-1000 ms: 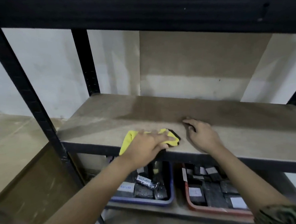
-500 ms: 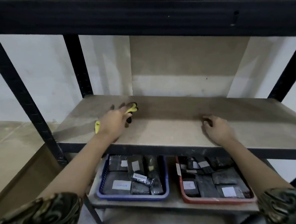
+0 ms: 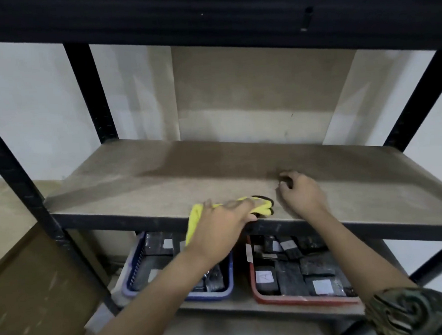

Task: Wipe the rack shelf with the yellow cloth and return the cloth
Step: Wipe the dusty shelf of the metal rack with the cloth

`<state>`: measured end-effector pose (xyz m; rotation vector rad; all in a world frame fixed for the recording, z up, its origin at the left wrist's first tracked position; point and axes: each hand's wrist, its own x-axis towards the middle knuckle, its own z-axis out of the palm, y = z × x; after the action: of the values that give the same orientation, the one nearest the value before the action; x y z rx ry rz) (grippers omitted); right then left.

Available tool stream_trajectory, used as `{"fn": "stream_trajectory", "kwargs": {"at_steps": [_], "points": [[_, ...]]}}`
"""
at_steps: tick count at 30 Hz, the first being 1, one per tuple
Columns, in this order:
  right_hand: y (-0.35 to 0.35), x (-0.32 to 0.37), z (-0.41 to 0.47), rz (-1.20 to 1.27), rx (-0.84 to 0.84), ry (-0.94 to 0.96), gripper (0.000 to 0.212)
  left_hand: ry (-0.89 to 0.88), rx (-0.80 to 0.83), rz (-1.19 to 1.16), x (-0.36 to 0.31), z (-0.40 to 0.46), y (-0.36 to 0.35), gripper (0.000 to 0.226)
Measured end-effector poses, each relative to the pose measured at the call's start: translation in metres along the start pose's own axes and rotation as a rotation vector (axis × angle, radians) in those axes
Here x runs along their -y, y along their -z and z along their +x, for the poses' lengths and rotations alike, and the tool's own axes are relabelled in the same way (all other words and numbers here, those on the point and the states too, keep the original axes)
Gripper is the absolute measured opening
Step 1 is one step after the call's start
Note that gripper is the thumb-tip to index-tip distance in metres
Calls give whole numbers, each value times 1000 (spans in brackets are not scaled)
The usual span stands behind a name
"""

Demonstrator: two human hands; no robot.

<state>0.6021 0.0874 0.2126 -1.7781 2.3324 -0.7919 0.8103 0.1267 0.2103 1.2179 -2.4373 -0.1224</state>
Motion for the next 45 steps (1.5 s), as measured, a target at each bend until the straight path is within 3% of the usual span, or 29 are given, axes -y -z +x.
{"fn": "stream_trajectory", "kwargs": {"at_steps": [4,7,10,12,14,18,22,26,34,38,45], "points": [[15,-22,12,85,13,11,30,135,-207,-114,3,34,20,36],[25,-41,18,42,42,34,32,209,-332,-72,32,69,39,33],[26,-50,18,5,56,71,33,247,-126,-54,54,89,34,40],[23,-51,18,-17,43,102,33,274,95,103,67,89,20,47],[21,-52,19,-29,27,112,33,259,212,221,78,88,8,56],[17,-53,22,-79,15,124,33,159,155,243,89,96,-2,57],[14,-54,22,-119,-28,147,33,307,46,94,95,125,-9,40],[13,-57,21,-125,-35,168,33,416,2,136,106,167,-17,38],[12,-61,26,-102,-39,168,33,315,37,68,95,211,-41,41],[10,-63,27,-92,-41,162,32,166,40,-52,69,193,-45,42],[9,-62,28,-78,-24,140,33,89,156,-148,25,138,-34,42]]}}
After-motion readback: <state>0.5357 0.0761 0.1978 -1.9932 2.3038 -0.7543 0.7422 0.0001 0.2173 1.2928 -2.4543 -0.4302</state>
